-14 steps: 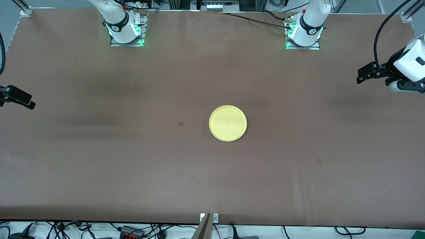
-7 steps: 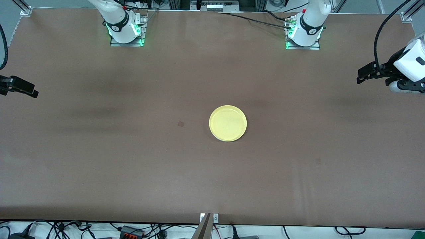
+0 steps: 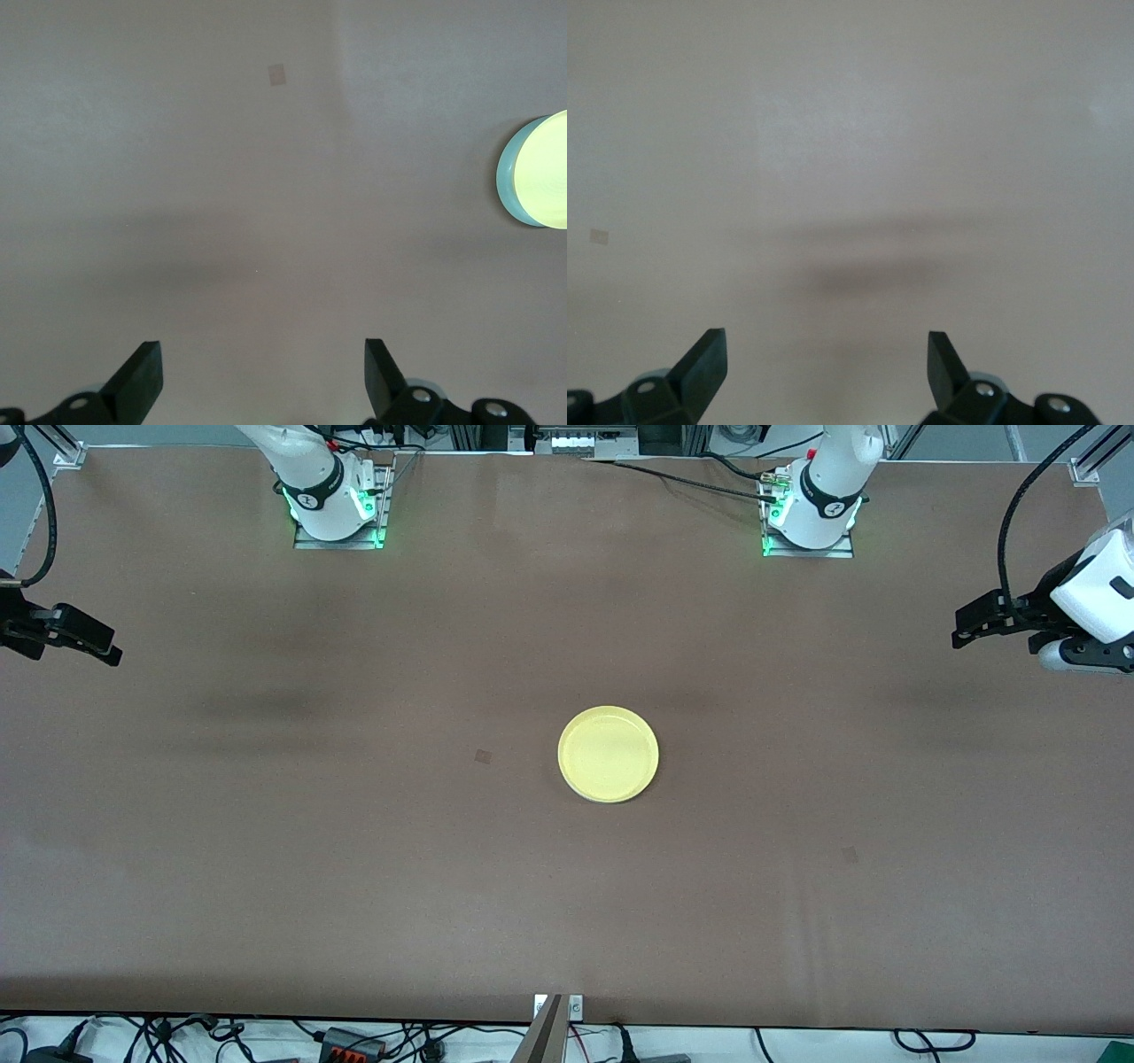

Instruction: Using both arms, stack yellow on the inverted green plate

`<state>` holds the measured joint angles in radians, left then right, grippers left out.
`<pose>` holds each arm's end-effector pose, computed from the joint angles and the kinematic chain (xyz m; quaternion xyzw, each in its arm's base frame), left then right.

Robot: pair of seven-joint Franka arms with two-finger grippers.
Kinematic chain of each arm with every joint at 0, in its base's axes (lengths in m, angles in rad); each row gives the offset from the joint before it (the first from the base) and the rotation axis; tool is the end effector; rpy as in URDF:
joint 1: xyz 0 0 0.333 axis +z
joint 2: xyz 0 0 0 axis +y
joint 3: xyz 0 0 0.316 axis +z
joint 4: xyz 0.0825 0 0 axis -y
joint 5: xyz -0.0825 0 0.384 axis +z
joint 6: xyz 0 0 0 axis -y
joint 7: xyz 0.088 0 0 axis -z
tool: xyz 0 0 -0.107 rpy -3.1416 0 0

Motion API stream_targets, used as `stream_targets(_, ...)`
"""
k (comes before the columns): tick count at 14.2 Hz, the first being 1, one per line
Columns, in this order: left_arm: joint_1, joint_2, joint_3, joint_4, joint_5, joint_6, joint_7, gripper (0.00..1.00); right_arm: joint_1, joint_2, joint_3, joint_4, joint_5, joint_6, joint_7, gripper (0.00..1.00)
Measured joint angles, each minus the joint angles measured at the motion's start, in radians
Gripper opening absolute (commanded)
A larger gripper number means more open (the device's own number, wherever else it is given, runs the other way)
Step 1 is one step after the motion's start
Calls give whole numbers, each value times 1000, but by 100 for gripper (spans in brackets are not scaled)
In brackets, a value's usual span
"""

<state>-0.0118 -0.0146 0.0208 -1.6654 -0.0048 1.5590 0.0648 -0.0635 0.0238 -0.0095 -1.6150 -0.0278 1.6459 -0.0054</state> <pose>0.5450 0.0045 0.5871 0.9986 -0.0278 -0.0458 0.0042 0.5658 -0.0441 0.5968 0.9994 -0.0328 0.0030 0.0141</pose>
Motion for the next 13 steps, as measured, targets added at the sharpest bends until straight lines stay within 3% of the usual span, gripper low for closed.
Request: stream_targets(13,1,0,1,1,0,0,0,100,2,15,6,3,0,17,-1,100)
